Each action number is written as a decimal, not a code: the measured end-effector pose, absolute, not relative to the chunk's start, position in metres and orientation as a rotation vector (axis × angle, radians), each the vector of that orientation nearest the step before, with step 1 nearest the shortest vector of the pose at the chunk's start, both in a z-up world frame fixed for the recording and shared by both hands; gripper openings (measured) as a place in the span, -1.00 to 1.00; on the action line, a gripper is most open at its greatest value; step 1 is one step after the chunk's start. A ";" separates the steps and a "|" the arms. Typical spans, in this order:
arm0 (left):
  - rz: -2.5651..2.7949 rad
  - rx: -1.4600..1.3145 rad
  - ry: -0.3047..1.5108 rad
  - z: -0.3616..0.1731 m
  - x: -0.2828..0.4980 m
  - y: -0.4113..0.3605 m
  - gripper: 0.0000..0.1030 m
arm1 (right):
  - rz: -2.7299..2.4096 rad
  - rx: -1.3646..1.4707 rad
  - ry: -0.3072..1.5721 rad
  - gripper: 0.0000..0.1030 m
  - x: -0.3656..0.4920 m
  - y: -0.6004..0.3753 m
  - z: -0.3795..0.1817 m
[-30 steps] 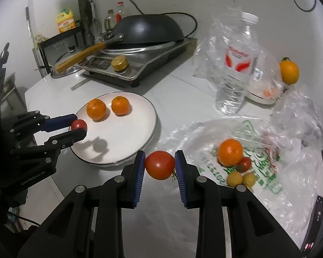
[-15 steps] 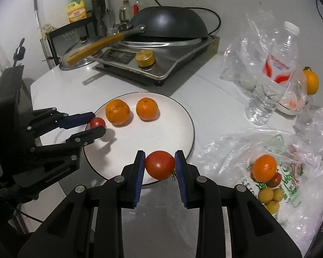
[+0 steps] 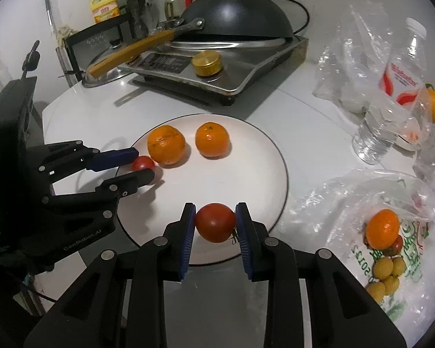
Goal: Organize fruits
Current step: 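Carry both held red tomatoes from the bag over the white plate, then lower both tomatoes onto the white plate and open both grippers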
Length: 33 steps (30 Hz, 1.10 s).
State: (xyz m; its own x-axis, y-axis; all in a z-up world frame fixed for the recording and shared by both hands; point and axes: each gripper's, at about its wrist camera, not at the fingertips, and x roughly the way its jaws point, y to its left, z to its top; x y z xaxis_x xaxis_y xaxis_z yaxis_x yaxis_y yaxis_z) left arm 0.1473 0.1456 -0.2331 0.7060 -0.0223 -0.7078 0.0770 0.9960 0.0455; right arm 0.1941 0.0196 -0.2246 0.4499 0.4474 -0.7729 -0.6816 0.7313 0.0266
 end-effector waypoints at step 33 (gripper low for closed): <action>0.010 0.004 0.761 -0.209 0.109 0.175 -0.14 | 0.853 -0.263 0.934 -0.41 0.194 0.074 -0.252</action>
State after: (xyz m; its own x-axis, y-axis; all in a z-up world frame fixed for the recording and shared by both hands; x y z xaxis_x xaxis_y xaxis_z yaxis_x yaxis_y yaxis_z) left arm 0.1092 0.1754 -0.2090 0.7240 0.0109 -0.6897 -0.0077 0.9999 0.0078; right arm 0.1940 0.0742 -0.2523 0.3054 0.5281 -0.7924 -0.7416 0.6539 0.1499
